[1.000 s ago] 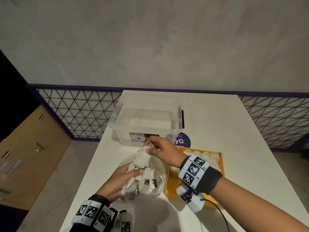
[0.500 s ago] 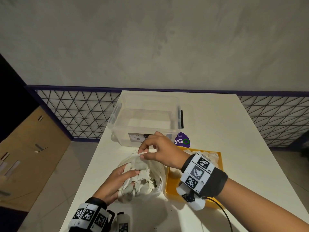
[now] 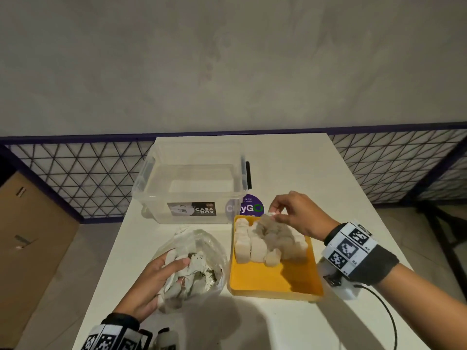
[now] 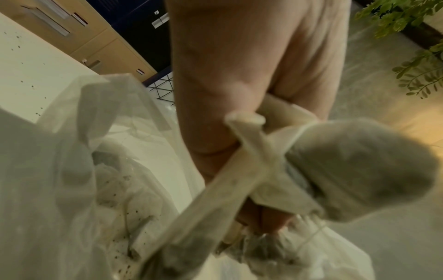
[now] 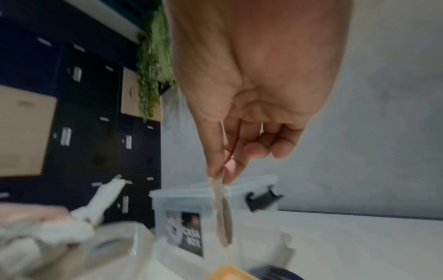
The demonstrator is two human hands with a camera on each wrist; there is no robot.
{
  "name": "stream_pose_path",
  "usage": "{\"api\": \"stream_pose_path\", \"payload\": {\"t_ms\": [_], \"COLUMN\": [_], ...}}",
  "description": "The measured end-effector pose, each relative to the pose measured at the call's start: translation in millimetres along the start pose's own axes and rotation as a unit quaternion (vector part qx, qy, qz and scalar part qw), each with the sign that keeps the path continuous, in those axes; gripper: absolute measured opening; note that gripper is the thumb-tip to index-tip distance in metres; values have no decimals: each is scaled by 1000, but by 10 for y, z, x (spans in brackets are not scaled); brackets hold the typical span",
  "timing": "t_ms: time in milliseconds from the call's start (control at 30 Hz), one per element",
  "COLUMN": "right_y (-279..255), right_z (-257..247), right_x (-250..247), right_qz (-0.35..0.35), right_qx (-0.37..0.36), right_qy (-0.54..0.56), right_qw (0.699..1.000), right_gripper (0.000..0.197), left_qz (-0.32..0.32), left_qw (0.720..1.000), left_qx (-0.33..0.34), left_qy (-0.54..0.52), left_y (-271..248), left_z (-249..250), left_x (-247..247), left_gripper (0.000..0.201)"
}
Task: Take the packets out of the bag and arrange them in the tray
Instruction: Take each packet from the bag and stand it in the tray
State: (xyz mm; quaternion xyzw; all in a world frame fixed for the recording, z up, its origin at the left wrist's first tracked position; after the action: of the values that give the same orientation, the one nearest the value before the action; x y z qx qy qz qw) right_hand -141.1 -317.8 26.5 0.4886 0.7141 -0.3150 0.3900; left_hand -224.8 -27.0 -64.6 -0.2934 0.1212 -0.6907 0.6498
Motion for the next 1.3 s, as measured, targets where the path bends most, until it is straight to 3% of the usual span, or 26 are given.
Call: {"api": "stream_pose_path", "payload": {"t_ms": [133, 367, 767, 933, 1067, 1167, 1300], "right_y": [-131, -210, -46, -56, -17, 33, 198], "right_z": [416, 586, 576, 303, -244, -709, -1103], "right_x": [124, 541, 796, 672, 556, 548, 687], "right_qz": [-70, -186, -134, -80, -16, -13, -51], "right_qx": [54, 77, 16, -21, -103, -156, -180], "right_qy": [-71, -127, -290, -250, -102, 3, 28], "right_qw": [994, 971, 947, 965, 989, 988, 982], "right_gripper": [12, 16, 23, 31, 28, 31, 40], "left_qz": [5, 4, 6, 2, -5, -10, -7], "left_qw": [1000, 1000, 1000, 999, 999, 999, 999], "left_qx": [3, 1, -1, 3, -5, -6, -3], "left_qy": [11, 17, -4, -38, -38, -34, -32], "left_y": [16, 4, -45, -58, -53, -46, -20], "left_z": [3, 46, 65, 73, 63, 60, 44], "left_x": [41, 122, 83, 79, 84, 114, 124], "left_gripper": [32, 26, 28, 23, 26, 26, 31]}}
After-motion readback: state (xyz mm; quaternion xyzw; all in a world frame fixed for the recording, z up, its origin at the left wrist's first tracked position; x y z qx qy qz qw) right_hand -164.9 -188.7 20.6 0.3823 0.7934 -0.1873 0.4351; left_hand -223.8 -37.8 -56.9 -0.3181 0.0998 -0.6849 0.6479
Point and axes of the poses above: each hand's wrist, its own y-axis towards the middle knuckle, its own x-axis out of the palm, z = x × y, the point moved 4 cm from there along y, towards the middle knuckle, and after that the axes turned 2 degrees about -x, right-handed, at the moved point
